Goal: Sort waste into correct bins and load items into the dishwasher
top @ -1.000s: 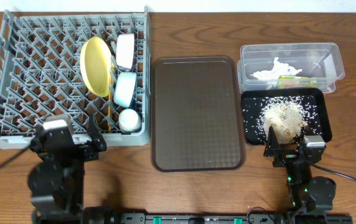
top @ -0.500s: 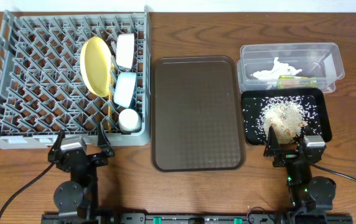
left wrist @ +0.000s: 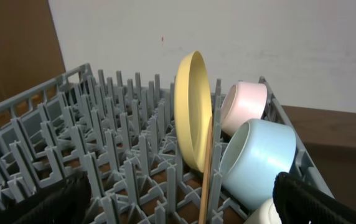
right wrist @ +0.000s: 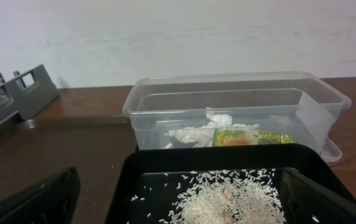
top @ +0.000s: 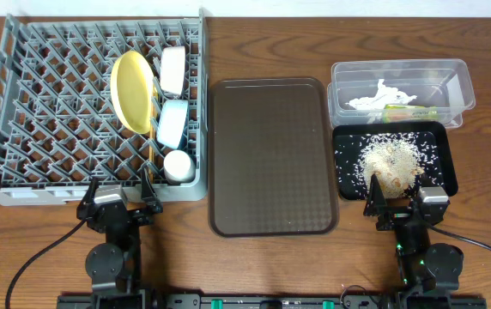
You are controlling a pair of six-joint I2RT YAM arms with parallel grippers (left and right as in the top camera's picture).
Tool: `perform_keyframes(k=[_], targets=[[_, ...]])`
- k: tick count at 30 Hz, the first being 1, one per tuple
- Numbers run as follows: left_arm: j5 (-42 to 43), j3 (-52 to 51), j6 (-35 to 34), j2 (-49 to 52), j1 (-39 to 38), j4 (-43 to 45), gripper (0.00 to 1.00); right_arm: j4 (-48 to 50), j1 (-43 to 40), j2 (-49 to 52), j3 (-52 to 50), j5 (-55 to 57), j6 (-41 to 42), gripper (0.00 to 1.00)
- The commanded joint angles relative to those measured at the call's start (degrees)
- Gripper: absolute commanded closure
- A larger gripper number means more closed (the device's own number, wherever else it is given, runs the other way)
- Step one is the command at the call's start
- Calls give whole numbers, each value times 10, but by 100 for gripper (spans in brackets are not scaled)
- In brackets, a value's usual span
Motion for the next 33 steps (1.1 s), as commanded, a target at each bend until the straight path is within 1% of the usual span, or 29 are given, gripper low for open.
perform_keyframes(k=[1, 3, 7, 9, 13, 33], targets=[[7, -18, 6, -5, 4, 24, 6, -3, -7, -3, -1, 2, -3, 1], [8, -29, 6, -5, 3, 44, 6, -3, -7, -3, -1, 2, -3, 1], [7, -29, 7, -5, 2, 41, 6, -3, -7, -3, -1, 2, -3, 1], [8, -29, 8, -5, 2, 23, 6, -3, -7, -3, -1, 2, -3, 1], [10, -29, 0, -5, 2, -45, 6, -3, -7, -3, -1, 2, -3, 1], [10, -28, -1, -4, 2, -44, 6, -3, -7, -3, -1, 2, -3, 1]])
